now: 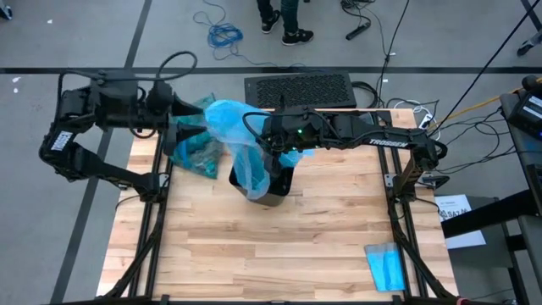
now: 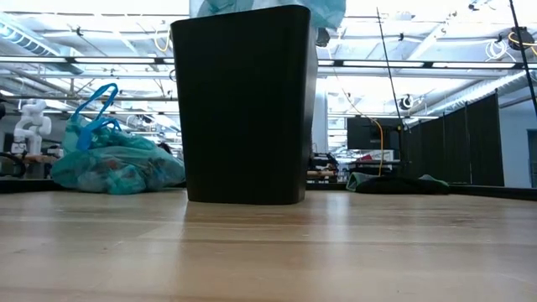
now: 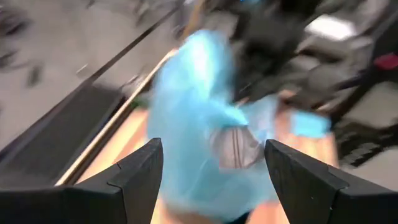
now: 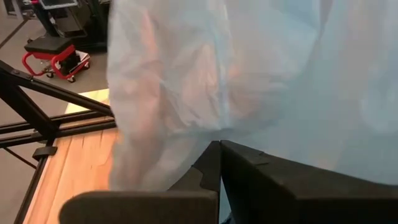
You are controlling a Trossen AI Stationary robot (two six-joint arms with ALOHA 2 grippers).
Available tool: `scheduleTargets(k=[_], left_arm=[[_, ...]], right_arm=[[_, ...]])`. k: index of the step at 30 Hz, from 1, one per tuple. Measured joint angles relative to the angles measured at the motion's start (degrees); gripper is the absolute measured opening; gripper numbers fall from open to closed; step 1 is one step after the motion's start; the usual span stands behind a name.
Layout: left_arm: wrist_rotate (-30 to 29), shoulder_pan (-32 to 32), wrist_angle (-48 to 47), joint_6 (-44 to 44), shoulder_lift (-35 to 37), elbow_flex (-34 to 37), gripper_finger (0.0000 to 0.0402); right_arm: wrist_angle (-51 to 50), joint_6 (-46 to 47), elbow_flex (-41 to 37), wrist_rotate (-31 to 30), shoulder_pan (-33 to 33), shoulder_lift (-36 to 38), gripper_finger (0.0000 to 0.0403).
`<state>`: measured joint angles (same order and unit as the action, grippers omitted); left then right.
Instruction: Place trash/remove bag and relplace
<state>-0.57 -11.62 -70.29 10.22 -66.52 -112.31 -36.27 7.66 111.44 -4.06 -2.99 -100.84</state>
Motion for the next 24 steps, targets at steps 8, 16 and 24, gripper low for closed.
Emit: scheduleTargets(k=[8,16,24], left_arm=[[-3.74,0.0,-7.47,6.27,1.32,1.56,0.0274],[-4.05,0.22,-7.14,12.39,5.6,4.84,0.0274],[-2.88,6.99,7.47,18.84,8.93,22.27,0.0274]], right_arm=[[0.07,-0.02,0.0,1.28,-0.59,0.0,0.0],[0.29,-0.28,0.0,1.27,-0.8,0.0,0.0],[1.6,-1.51,0.0,1.27,-1.14,0.0,0.0]])
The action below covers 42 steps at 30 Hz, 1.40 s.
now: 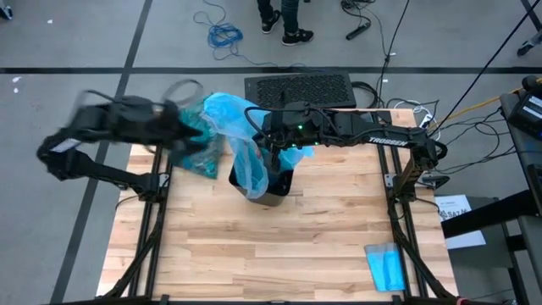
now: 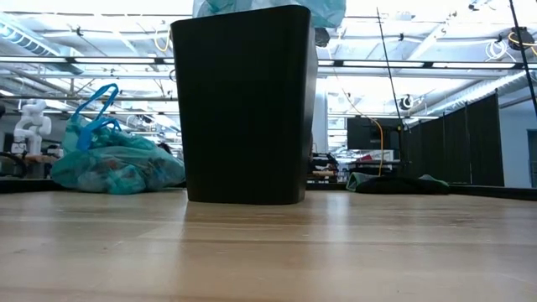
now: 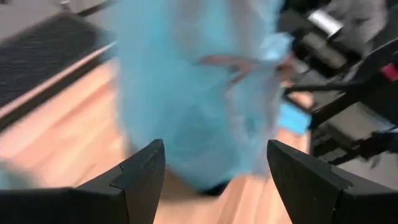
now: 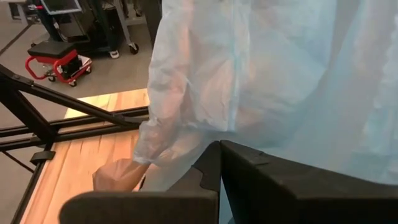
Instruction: Place trash/remove bag and relplace
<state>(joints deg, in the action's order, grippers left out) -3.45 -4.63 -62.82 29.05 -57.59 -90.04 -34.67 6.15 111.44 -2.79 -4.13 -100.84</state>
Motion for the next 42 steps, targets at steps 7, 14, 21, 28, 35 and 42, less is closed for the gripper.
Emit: scheduleTargets(k=[7,14,21,28,35,42], left_arm=[[-2.14,4.94,23.5,4.68,0.42,15.2,0.0274],[-20.56,8.48,28.07,6.01,-0.55,19.94,0.0274],[-25.91,11.14,35.87,4.58,-6.17,20.09,0.0274],[-25.98,11.42,38.59,3.65,-9.72,20.13,0.0274],[-26.05,11.42,39.93,5.14,-10.07,20.11,0.0274],[-26.04,11.15,45.17,5.11,-10.49,20.09,0.0273]], right_arm=[[-0.34,0.0,0.0,0.64,-0.92,0.02,0.0],[-0.7,0.26,0.0,3.17,-2.8,0.02,0.0],[-0.8,0.25,0.0,4.34,-5.07,0.02,0.0],[-0.81,-3.19,0.0,6.32,-5.72,0.02,0.0],[-1.82,-5.18,0.0,11.37,-6.15,0.02,0.0],[-4.69,-6.72,0.0,14.53,-7.9,0.02,0.0]])
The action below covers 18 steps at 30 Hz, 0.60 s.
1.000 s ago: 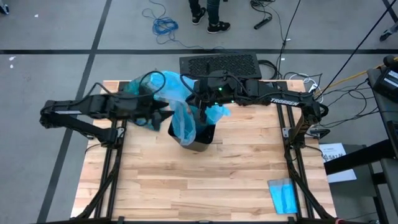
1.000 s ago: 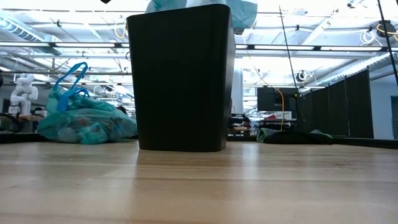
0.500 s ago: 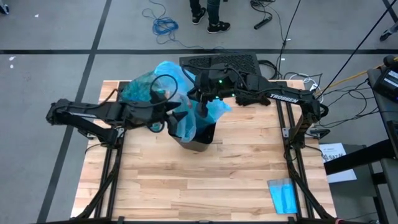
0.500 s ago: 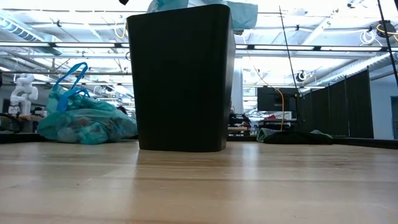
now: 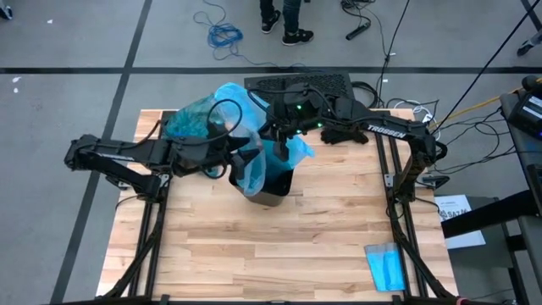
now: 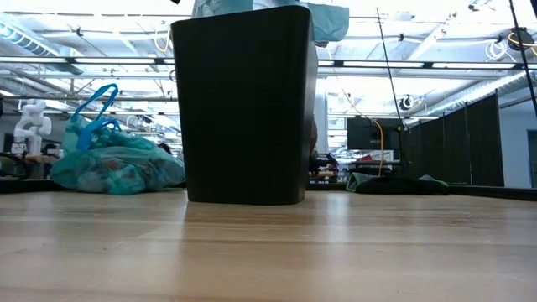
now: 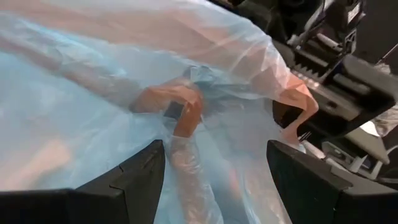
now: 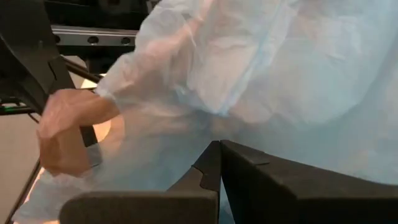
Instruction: Place trash/remove bag and relplace
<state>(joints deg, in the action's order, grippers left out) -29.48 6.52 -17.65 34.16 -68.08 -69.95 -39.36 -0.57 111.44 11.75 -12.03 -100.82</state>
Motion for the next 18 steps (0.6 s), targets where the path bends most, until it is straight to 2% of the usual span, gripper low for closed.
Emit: scheduleTargets(k=[6,12,18], left_arm=[[0.03,-0.17,-1.3,0.51,-1.68,0.0,0.0273],[0.3,-0.17,-2.44,3.03,-2.14,0.0,0.0273],[5.08,-0.17,-2.01,3.03,-0.78,0.0,0.0273]], right_arm=[[0.76,-0.38,0.0,3.61,-0.8,0.0,0.0],[0.51,-0.78,0.0,3.8,-0.77,0.0,0.0],[-0.93,-1.0,0.0,3.61,-1.16,0.0,0.0]])
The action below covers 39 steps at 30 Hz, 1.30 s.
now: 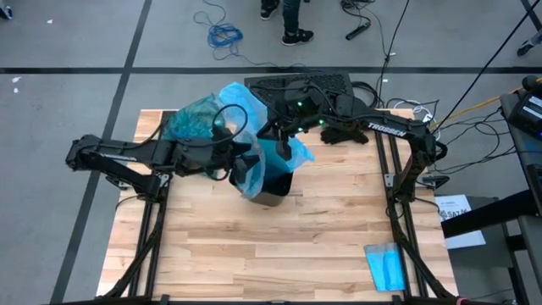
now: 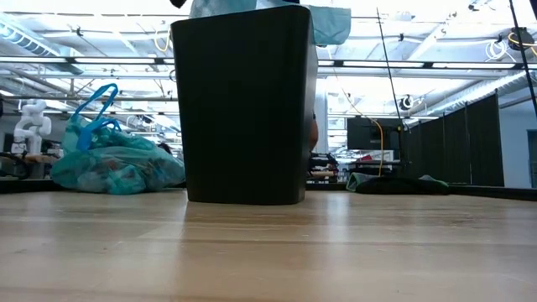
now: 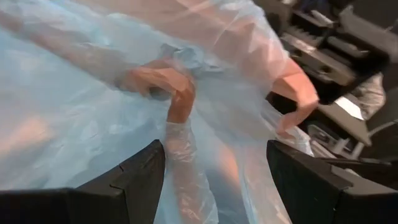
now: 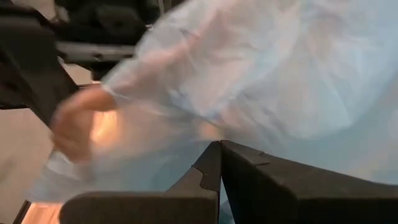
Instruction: Place trash/remove bag and relplace
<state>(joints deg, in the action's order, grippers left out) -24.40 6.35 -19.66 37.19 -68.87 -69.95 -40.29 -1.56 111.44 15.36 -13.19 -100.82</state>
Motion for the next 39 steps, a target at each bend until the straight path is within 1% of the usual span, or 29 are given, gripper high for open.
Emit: scheduleTargets(k=[7,11,17,21,24,26,28,34,37,39], left_arm=[[5.31,0.0,0.92,-0.4,0.31,0.0,0.0273],[5.16,0.0,0.01,-0.04,0.31,0.0,0.0273],[4.88,0.02,-0.17,0.02,0.31,0.0,0.0273],[5.0,0.05,-0.16,0.04,0.31,0.0,0.0273],[5.19,0.04,-0.2,0.02,0.31,0.0,0.0273],[5.24,0.04,-0.18,0.02,0.31,0.0,0.0273],[5.27,0.04,-0.2,0.01,0.31,0.0,0.0273],[5.29,0.05,-0.2,0.0,0.31,0.0,0.0273],[5.37,0.04,-0.18,0.02,0.31,0.0,0.0274],[5.71,0.05,-0.16,0.02,0.31,-0.01,0.0274]], right_arm=[[-0.23,-0.2,0.0,-0.03,-0.24,0.0,0.0],[-0.67,0.35,0.0,-0.2,-0.24,0.13,0.0],[-4.45,0.05,-0.02,-0.66,-0.24,2.33,0.0],[-5.8,-0.73,-0.02,-3.12,-0.24,4.88,0.0],[-7.19,-1.24,-0.21,-6.16,-0.56,6.47,0.0],[-6.96,-0.8,-2.32,-6.52,-1.3,7.85,0.0],[-5.08,0.69,-6.4,-6.5,-1.96,10.15,0.0],[10.68,8.89,-24.48,-5.99,-2.56,21.79,0.0],[17.02,12.04,-30.33,-2.63,-1.94,26.88,0.0],[19.3,12.95,-32.42,-0.52,-0.47,29.12,0.0]])
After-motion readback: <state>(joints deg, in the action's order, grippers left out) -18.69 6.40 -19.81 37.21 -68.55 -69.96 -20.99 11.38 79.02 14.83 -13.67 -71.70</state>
